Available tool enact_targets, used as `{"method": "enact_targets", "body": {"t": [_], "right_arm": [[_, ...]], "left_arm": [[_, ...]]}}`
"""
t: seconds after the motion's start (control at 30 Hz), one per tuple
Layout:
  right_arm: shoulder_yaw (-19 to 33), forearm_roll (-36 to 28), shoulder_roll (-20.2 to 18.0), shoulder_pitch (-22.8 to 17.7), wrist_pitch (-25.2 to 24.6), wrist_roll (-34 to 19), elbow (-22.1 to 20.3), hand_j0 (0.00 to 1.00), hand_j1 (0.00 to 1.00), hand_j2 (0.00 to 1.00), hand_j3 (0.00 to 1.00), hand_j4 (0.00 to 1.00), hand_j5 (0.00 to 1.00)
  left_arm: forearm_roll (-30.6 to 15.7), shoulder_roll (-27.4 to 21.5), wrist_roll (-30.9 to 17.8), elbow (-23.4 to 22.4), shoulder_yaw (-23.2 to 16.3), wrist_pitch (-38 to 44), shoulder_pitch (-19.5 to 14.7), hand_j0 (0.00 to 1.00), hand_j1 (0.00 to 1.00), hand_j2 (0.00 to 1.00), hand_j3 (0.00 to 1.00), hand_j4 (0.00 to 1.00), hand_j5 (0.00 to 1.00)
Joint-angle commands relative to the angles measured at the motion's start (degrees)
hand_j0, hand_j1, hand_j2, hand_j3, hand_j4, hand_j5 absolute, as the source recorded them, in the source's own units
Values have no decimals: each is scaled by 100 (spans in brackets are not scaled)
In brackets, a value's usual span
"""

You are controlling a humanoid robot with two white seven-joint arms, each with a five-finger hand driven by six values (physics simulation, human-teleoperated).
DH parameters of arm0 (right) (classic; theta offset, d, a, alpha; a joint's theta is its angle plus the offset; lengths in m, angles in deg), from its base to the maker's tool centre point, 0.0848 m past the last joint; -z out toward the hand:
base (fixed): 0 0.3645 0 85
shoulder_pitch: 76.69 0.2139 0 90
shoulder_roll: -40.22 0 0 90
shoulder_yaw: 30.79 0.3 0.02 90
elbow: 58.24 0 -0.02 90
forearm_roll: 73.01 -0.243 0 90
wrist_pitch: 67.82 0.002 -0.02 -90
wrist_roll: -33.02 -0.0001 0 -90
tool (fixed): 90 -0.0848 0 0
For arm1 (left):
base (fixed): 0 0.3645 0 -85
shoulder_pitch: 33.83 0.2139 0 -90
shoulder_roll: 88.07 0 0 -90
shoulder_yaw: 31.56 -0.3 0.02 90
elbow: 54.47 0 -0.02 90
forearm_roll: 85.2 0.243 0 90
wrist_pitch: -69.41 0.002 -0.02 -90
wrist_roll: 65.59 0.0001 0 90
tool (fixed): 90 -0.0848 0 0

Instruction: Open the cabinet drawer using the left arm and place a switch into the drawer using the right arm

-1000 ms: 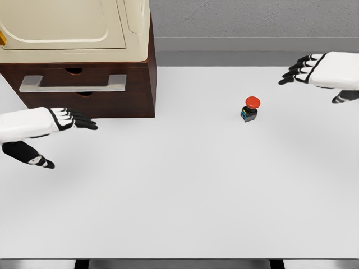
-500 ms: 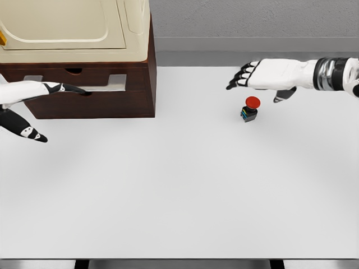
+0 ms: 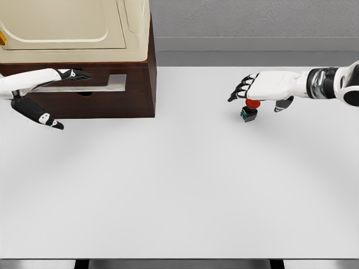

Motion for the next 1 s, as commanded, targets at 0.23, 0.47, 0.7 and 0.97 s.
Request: {"method": "enact_targets", "body": {"t": [0.23, 0.47, 0.7, 0.97], "right_arm": [[-49, -9, 109, 9, -14, 2, 293, 100, 100, 100, 100, 100, 100], [-49, 87, 249, 0, -14, 2, 425, 100, 100, 100, 100, 100, 100], [-49, 149, 311, 9, -14, 2, 522, 100, 100, 100, 100, 100, 100], [-49, 158, 372, 17, -14, 2, 724, 100, 100, 100, 100, 100, 100]], "left_arm": [[232, 102, 1, -123, -34, 139, 0, 100, 100, 100, 100, 100, 100], [355, 93, 1, -184, -183, 147, 9, 100, 100, 100, 100, 100, 100], [337, -117, 1, -52, -236, 95, 35, 100, 100, 100, 100, 100, 100], [293, -214, 1, 159, -289, 51, 62, 100, 100, 100, 100, 100, 100]]}}
